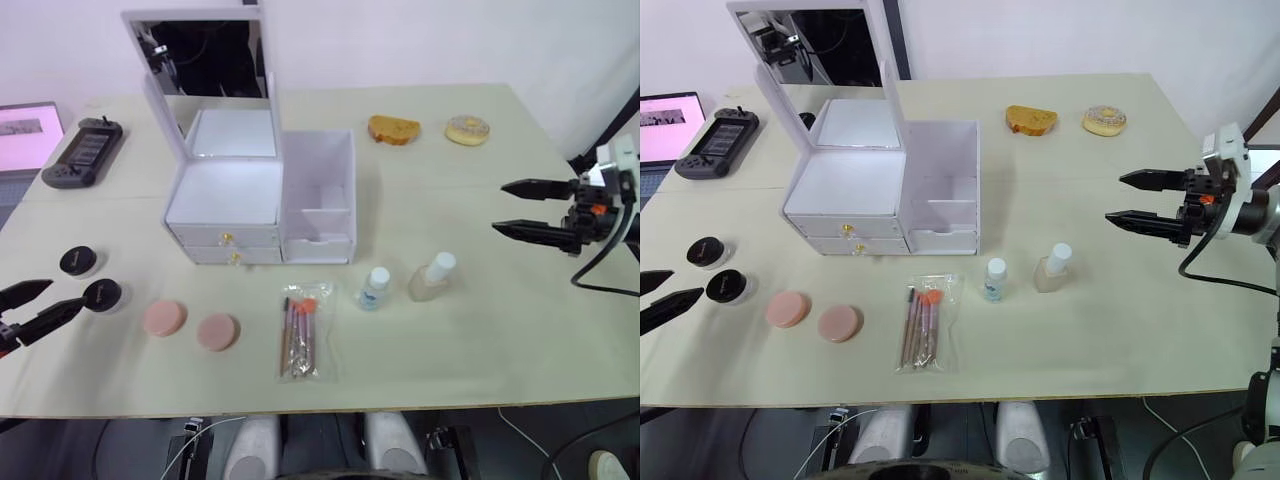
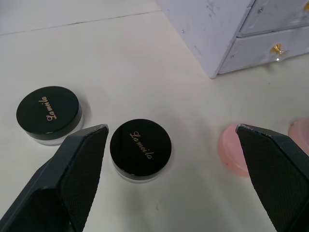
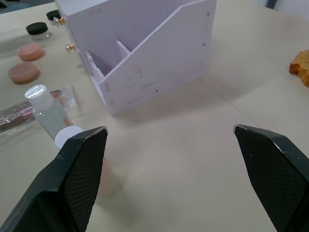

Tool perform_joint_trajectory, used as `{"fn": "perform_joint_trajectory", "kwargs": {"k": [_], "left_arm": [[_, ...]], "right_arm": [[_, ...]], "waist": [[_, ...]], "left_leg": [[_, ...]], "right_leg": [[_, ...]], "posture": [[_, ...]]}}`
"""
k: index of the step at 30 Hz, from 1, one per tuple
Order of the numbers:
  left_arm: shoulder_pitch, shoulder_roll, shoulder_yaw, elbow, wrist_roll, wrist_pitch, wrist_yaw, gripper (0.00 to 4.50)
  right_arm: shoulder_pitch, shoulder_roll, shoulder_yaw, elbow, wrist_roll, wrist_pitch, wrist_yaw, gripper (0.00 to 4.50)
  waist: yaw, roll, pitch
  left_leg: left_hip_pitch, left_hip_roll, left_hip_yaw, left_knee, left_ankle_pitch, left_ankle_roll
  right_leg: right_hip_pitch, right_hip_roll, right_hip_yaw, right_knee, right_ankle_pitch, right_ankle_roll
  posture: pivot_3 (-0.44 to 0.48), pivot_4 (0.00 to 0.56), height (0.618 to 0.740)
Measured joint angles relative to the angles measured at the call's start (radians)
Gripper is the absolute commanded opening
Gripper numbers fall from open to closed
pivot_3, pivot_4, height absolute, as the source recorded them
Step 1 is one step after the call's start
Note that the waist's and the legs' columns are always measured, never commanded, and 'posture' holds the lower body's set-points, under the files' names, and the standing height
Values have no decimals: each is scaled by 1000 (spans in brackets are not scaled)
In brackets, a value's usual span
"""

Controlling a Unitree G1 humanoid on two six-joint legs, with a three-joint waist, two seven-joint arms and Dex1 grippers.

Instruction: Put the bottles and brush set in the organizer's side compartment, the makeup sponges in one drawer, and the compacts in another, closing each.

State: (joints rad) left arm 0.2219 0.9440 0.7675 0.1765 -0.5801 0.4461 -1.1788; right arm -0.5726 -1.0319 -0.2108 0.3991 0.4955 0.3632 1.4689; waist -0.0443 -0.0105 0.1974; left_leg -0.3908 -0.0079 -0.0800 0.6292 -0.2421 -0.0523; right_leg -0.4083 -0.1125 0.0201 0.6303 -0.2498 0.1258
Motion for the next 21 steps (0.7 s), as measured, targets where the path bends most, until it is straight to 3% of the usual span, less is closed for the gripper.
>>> {"fn": "perform_joint_trajectory", "kwargs": {"k": [7, 21], "left_arm": [[-74, 0, 0, 28, 3, -4, 55, 4467], [-65, 0, -8, 41, 23, -14, 59, 4467]], "right_arm": [[0, 0, 0, 0, -2, 0, 0, 4500], [1, 0, 0, -2, -1, 0, -12, 4500]], "waist": [[0, 0, 0], [0, 0, 0]], "left_leg": [[0, 0, 0, 0, 0, 0], [0, 0, 0, 0, 0, 0]], "right_leg": [[0, 0, 0, 0, 0, 0], [0, 0, 0, 0, 1, 3]], "posture": [[0, 150, 740], [0, 150, 740]]}}
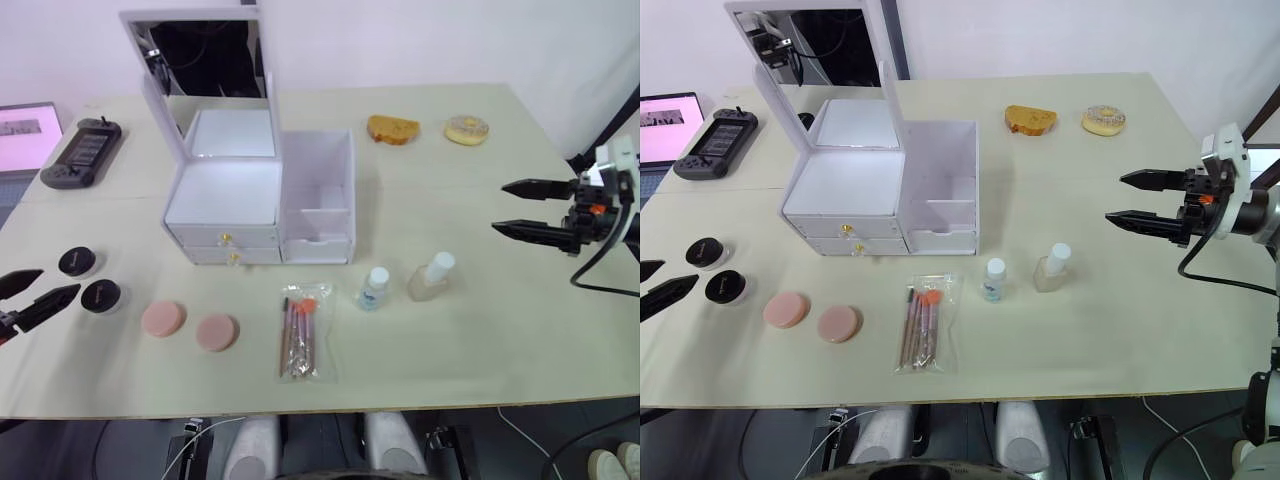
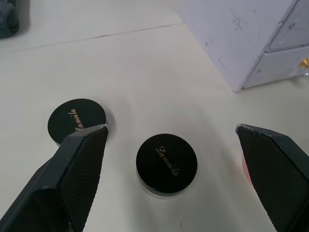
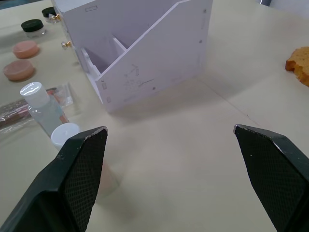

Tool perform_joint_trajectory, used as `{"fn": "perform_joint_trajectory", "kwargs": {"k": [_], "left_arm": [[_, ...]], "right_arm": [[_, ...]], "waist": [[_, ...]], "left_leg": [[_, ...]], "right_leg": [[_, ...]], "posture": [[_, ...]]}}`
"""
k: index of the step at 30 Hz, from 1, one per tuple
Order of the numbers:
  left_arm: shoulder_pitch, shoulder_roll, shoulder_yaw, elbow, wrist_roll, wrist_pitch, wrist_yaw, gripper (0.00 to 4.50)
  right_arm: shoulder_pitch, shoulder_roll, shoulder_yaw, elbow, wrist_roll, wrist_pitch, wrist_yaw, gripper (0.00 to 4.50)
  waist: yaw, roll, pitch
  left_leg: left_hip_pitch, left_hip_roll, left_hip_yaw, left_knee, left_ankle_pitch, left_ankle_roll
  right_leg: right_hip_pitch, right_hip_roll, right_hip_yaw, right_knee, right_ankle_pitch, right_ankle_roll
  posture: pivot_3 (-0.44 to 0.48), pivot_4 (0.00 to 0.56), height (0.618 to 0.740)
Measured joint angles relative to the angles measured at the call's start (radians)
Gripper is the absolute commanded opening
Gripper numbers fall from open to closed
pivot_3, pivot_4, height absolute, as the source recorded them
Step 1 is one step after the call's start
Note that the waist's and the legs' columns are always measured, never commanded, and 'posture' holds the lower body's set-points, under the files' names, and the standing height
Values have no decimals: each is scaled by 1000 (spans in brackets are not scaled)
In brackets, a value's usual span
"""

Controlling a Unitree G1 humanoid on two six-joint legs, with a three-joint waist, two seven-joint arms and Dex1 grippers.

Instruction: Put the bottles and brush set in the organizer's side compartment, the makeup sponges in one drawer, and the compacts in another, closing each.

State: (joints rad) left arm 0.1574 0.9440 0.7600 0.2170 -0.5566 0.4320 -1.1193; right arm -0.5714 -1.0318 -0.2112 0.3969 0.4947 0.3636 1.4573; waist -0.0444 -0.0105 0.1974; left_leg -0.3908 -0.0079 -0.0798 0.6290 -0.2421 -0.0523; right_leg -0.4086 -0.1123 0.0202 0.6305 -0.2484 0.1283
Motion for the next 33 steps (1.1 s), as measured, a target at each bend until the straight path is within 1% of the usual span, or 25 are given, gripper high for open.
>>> {"fn": "perform_joint_trajectory", "kwargs": {"k": [4, 8, 11, 14, 17, 20, 23, 25, 26, 28, 32, 33], "left_arm": [[-2, 0, 0, -5, -4, 3, -3, 4467], [-23, 11, 1, 1, -48, 52, -37, 4467], [-65, 65, 1, -3, -100, 117, -82, 4467], [-140, 84, -12, -90, -182, 204, -109, 4467], [-238, 83, -87, -191, -262, 280, -104, 4467], [-295, 71, -186, -280, -294, 321, -101, 4467], [-445, 36, -310, -358, -343, 379, -70, 4467], [-563, 17, -411, -436, -375, 418, -46, 4467], [-619, 6, -459, -461, -380, 433, -31, 4467], [-689, -17, -525, -476, -375, 441, -12, 4467], [-767, -59, -649, -488, -356, 458, -8, 4467], [-793, -69, -681, -490, -348, 458, -14, 4467]], "right_arm": [[0, 0, 0, 0, 0, 1, -5, 4500], [0, 0, 0, 0, 0, 5, -8, 4500], [0, -1, -2, -7, 2, 24, -7, 4500], [25, -10, -14, -60, 20, 63, -11, 4500], [70, -13, -41, -152, 44, 126, -45, 4500], [115, -14, -81, -243, 80, 202, -103, 4500], [238, -22, -150, -388, 133, 319, -160, 4500], [311, -16, -192, -532, 191, 419, -222, 4500], [344, -15, -226, -600, 219, 468, -258, 4500], [394, -11, -297, -685, 266, 537, -315, 4500], [505, 13, -451, -832, 353, 657, -417, 4500], [558, 21, -494, -881, 367, 684, -438, 4500]], "waist": [[0, 0, 0], [0, 0, 0], [0, 0, 0], [5, 0, 0], [6, 0, 0], [1, 0, 0], [10, -1, 1], [18, -1, 1], [21, -1, 1], [23, -1, 1], [30, -2, 1], [32, -3, 1]], "left_leg": [[0, 0, 0, 0, 0, 0], [0, 0, 0, 0, 0, 0], [0, 0, 0, 0, 0, 0], [0, 0, 0, 1, 0, 0], [0, 0, -1, 1, 0, 0], [-1, 0, -1, 0, 0, 0], [-1, 0, -3, 1, 0, 0], [-2, 0, -3, 2, 0, 0], [-1, 0, -2, 2, 0, 0], [-1, 0, -2, 2, 0, 0], [-1, 1, -3, 2, 0, 0], [-1, 1, -3, 2, 0, 0]], "right_leg": [[0, 0, 0, 0, 0, 0], [0, 0, 0, 0, 0, 0], [0, 0, 0, 0, 0, 0], [0, 0, 0, 0, 0, 0], [1, 0, 0, 0, 1, 1], [0, 0, 0, 0, 1, 2], [1, 2, 0, 1, 1, 2], [1, 2, 0, 1, 1, 3], [1, 2, 1, 1, 2, 3], [1, 3, 2, 1, 2, 3], [1, 4, 2, 1, 1, 3], [1, 4, 2, 0, 1, 3]], "posture": [[0, 150, 740], [0, 150, 740], [0, 150, 740], [0, 150, 740], [0, 150, 740], [0, 150, 740], [0, 150, 740], [0, 150, 740], [0, 150, 740], [0, 150, 740], [0, 150, 740], [0, 150, 740]]}}
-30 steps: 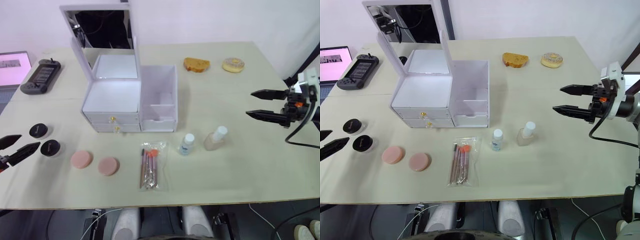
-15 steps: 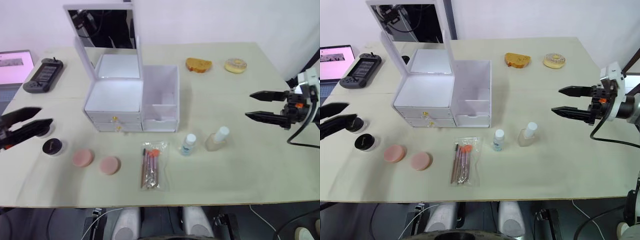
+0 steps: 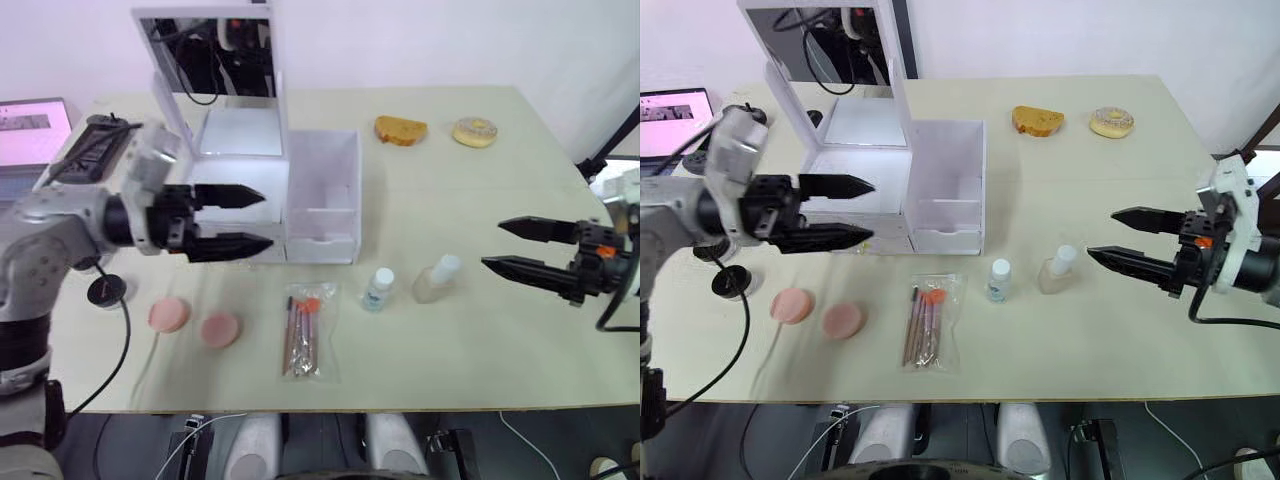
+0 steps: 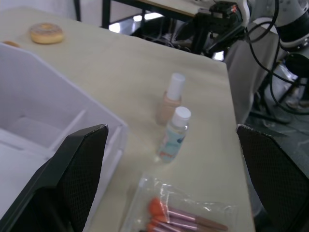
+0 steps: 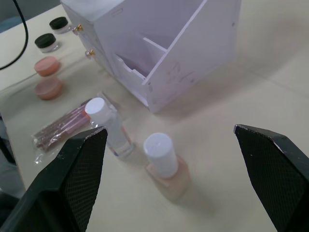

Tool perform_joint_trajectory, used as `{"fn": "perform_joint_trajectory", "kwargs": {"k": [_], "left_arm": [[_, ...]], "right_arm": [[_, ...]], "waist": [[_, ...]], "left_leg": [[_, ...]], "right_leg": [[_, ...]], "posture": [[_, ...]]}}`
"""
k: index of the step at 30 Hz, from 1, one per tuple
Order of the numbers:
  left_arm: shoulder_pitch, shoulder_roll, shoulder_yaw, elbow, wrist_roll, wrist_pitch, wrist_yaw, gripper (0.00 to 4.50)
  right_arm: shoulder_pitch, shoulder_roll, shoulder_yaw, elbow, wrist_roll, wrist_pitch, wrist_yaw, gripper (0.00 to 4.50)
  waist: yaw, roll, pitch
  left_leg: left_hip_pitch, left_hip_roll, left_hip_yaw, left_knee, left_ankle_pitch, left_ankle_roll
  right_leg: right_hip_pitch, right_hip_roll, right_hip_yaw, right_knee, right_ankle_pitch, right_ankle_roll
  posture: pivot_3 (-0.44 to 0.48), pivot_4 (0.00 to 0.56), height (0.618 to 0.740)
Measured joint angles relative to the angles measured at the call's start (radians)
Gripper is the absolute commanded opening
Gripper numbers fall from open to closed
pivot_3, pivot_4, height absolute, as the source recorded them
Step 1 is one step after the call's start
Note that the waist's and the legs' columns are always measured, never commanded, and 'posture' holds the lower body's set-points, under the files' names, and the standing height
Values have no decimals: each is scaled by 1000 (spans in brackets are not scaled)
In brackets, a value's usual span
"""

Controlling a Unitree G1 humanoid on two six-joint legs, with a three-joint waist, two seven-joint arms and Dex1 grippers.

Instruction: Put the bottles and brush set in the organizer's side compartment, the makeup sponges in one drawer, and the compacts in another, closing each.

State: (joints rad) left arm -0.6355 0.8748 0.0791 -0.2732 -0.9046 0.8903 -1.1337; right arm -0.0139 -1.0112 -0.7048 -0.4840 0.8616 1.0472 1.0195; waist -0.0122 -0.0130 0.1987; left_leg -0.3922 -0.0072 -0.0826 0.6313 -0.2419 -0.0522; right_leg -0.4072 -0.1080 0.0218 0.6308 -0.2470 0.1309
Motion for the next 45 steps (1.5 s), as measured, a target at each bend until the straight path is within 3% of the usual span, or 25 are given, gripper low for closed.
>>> {"fn": "perform_joint_trajectory", "kwargs": {"k": [5, 10, 20, 28, 31, 36, 37, 45], "left_arm": [[-72, -28, -68, -6, -2, 2, -55, 4467], [-74, -35, -65, -43, -73, 28, -109, 4467], [-24, 5, -42, -102, -88, 38, -100, 4467], [21, 22, -13, -137, -87, 32, -71, 4467], [37, 24, -13, -139, -85, 32, -61, 4500], [41, 28, -16, -140, -75, 29, -61, 4500], [39, 28, -18, -140, -73, 29, -59, 4500], [24, 23, -26, -140, -67, 29, -54, 4500]], "right_arm": [[143, 82, -88, -185, 55, 27, -97, 4500], [235, 221, 12, -270, -46, -108, -208, 4500], [210, 283, 249, -112, -242, -364, -262, 4500], [137, 284, 359, 0, -315, -473, -247, 4500], [115, 287, 376, 8, -316, -486, -248, 3545], [86, 291, 392, 6, -308, -486, -263, 1060], [84, 292, 397, 6, -308, -485, -268, 741], [79, 291, 404, 8, -308, -487, -275, 739]], "waist": [[-3, -1, 0], [-6, -2, -1], [-5, -2, -1], [-1, -2, -1], [-2, -2, 0], [-3, -2, 0], [-2, -2, 0], [-4, -2, 0]], "left_leg": [[0, 0, 0, 0, 0, 0], [0, 2, 0, 1, 0, 0], [1, 3, 0, 1, 0, 0], [1, 3, 0, 1, 0, 0], [1, 3, 0, 1, 0, 0], [1, 3, 0, 1, 0, 0], [1, 3, 0, 1, 0, 0], [1, 3, 0, 1, 0, 0]], "right_leg": [[0, 0, 1, -1, 0, 0], [0, 2, 1, -1, -1, -4], [1, 3, 1, -1, -1, -6], [1, 4, 1, -1, -1, -6], [1, 4, 1, -1, -1, -6], [1, 4, 1, -1, -1, -6], [1, 4, 1, -1, -1, -6], [1, 4, 1, -1, -1, -6]], "posture": [[0, 150, 740], [0, 150, 740], [0, 150, 740], [0, 150, 740], [0, 150, 740], [0, 150, 740], [0, 150, 740], [0, 150, 740]]}}
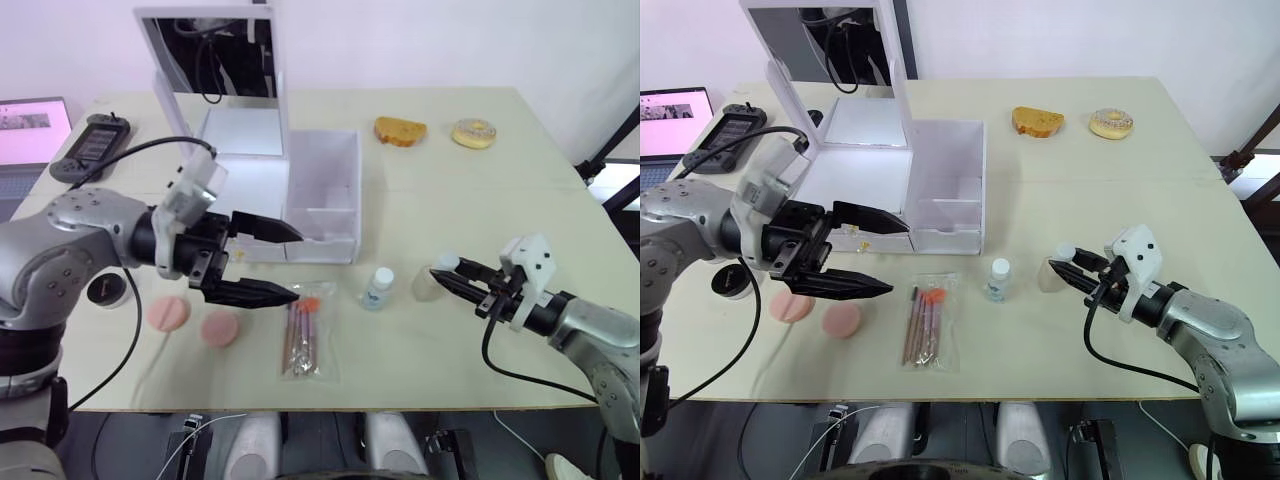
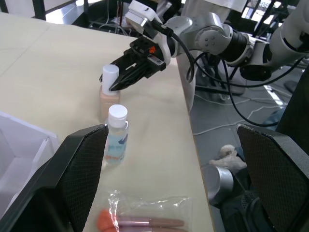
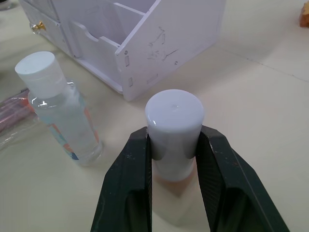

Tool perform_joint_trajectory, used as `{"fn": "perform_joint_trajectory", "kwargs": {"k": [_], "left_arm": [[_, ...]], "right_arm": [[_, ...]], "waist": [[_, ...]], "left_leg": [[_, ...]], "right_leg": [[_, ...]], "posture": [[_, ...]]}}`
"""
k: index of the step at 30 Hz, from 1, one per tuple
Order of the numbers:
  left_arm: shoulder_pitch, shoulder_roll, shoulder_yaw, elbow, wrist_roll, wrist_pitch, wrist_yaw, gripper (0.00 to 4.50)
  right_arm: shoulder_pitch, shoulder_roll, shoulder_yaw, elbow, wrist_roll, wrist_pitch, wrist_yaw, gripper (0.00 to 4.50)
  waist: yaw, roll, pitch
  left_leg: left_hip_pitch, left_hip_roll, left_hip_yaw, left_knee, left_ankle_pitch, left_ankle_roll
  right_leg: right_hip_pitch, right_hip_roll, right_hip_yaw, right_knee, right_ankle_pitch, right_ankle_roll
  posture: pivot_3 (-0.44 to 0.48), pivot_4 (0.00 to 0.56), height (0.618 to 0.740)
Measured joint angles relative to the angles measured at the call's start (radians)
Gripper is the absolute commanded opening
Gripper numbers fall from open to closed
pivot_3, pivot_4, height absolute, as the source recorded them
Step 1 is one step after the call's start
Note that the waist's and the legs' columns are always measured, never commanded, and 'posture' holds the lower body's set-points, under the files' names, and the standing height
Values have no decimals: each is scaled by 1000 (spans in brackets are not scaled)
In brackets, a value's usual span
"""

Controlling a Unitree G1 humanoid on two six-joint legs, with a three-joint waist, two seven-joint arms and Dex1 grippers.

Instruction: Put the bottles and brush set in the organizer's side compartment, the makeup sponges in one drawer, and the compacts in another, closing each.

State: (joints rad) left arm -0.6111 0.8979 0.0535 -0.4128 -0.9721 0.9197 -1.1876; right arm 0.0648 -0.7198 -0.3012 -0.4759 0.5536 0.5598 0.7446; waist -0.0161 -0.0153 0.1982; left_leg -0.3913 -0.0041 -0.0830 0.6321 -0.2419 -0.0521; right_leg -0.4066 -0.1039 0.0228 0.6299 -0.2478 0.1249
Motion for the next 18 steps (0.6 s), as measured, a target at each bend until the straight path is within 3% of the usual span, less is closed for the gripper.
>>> {"fn": "perform_joint_trajectory", "kwargs": {"k": [8, 11, 13, 18], "left_arm": [[29, 6, 21, 9, 3, -12, 13, 4500], [106, 15, 52, 19, 35, -47, 14, 4500], [172, 17, 76, 23, 67, -83, 24, 4500], [297, 23, 159, 24, 104, -133, 54, 4500]], "right_arm": [[-138, -68, -56, 0, 144, 130, 6, 739], [-285, -136, -57, 19, 211, 210, 10, 739], [-457, -167, -23, 55, 235, 265, -2, 739], [-691, -109, 88, 88, 236, 409, -148, 739]], "waist": [[-1, 0, 0], [-7, 1, 0], [-10, 1, 1], [-2, 1, 1]], "left_leg": [[0, 0, 0, 0, 0, 0], [0, 1, 1, -1, 0, 0], [0, 1, 0, -1, 0, 0], [-2, 2, 0, -2, 0, 0]], "right_leg": [[0, 0, 0, 0, 0, 0], [-1, 0, 1, 0, 1, -1], [-2, 1, 1, 0, 1, -2], [-3, 2, 0, -1, 1, -2]], "posture": [[0, 150, 740], [0, 150, 740], [0, 150, 740], [0, 150, 740]]}}
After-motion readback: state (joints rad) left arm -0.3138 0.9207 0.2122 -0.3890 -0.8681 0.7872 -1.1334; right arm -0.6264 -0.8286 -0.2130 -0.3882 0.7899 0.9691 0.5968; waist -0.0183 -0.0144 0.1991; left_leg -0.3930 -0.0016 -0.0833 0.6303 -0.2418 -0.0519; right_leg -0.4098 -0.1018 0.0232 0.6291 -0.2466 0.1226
